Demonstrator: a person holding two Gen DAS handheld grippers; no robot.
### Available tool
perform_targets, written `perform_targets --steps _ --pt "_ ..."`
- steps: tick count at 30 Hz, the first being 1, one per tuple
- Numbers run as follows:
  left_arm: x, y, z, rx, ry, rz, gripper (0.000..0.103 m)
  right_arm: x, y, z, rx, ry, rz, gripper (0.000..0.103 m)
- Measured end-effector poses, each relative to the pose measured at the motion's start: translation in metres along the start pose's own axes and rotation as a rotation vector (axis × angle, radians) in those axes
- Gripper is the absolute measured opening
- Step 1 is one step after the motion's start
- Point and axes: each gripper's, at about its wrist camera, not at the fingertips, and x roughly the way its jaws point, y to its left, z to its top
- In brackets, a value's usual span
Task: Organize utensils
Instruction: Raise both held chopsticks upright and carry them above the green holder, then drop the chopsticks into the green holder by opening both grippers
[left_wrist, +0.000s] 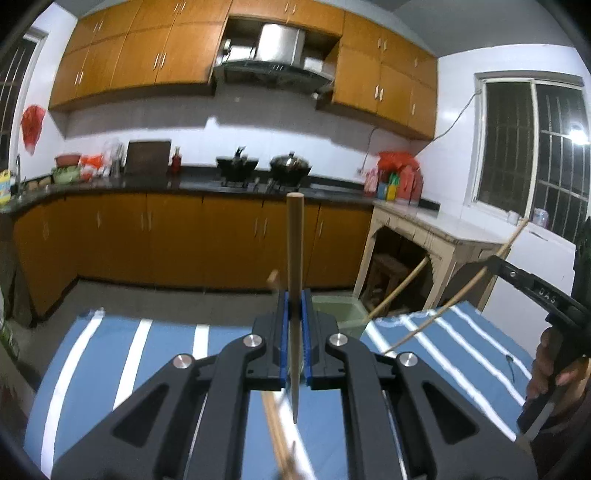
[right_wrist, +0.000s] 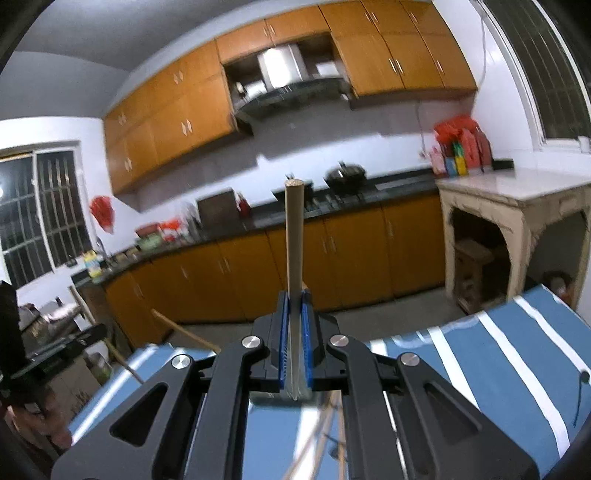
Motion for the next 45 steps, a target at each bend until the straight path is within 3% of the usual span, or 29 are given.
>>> perform_targets --steps 7,14,21,30,41,45 --pt "0.015 -0.022 0.037 -0.006 -0.148 0.041 0.008 0.025 0.027 0.014 -0.054 -0.094 -0.009 0.008" --pt "0.05 -0.019 0.052 -0.087 -0.233 0.11 0.008 0.058 0.026 0.007 -0.04 -0.072 -0.032 0.008" --pt "0.088 -0.018 0.033 -0.101 -0.211 0.122 0.008 0.084 0.017 -0.014 -0.014 0.005 -0.041 0.008" --pt "0.116 -0.016 0.016 -0.083 -0.117 0.114 0.008 0.101 0.016 -0.029 -0.009 0.082 -0.038 0.008" --pt "0.086 -0.012 0.017 -0.097 -0.118 0.118 0.03 0.075 0.015 -0.017 -0.017 0.065 -0.038 0.009" --pt "0.061 -0.008 0.012 -0.091 -0.116 0.12 0.032 0.055 0.008 -0.018 -0.021 0.06 -0.051 0.009"
